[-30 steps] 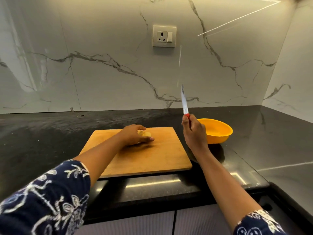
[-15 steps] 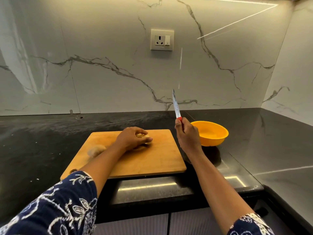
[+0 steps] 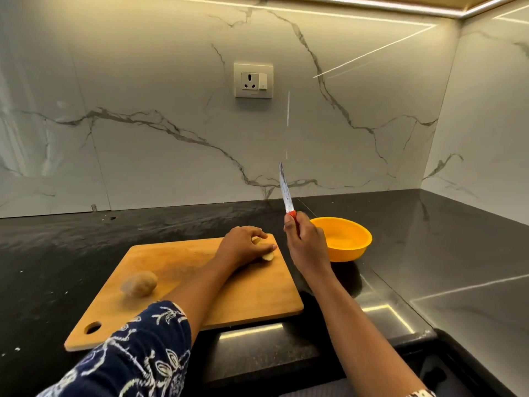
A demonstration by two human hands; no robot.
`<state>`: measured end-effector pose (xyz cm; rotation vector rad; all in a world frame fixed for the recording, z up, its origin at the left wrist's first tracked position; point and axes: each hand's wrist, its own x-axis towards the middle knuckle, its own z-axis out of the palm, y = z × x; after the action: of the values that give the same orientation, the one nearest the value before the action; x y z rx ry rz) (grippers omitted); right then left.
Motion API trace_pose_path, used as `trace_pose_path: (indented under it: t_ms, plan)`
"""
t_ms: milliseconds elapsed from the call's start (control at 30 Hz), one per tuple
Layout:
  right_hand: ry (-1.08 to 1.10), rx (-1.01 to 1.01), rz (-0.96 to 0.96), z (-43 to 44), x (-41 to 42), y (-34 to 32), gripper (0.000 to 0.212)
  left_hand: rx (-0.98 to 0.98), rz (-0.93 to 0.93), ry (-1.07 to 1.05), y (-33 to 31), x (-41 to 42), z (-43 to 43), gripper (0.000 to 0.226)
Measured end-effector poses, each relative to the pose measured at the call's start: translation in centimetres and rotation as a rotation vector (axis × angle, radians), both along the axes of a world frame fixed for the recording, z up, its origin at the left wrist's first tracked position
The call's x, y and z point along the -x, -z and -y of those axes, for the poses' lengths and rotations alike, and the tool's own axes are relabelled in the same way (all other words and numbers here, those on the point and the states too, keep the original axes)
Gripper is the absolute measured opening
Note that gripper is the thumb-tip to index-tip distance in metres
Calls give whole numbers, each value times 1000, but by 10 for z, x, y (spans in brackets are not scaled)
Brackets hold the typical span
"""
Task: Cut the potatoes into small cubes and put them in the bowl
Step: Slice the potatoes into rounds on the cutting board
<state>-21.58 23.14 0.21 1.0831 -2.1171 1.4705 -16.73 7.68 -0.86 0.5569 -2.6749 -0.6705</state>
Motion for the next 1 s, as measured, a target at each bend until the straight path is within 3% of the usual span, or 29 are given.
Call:
trace_pose_path:
  t_ms: [200, 300, 400, 500, 633, 833, 1000]
  plan:
    - [3, -7, 3, 1, 1, -1, 21, 0, -1, -6, 3, 17, -4, 53]
    - [15, -14, 2, 1, 3, 1, 24, 11, 31, -33, 0, 16, -4, 66]
    - [26, -36, -5, 2, 3, 3, 23, -206, -6, 4, -12, 9, 1, 84]
    - [41, -53, -3, 2, 3, 4, 26, -477, -145, 30, -27, -2, 4, 47]
    - [55, -69, 9, 0, 0, 5, 28, -601, -208, 42, -55, -35, 19, 35]
    - [56, -69, 21, 3, -8, 4, 28, -436, -142, 149, -85, -145, 55, 29]
    - [21, -181, 93, 22, -37, 2, 29, -289, 153, 154, -61, -230, 87, 41]
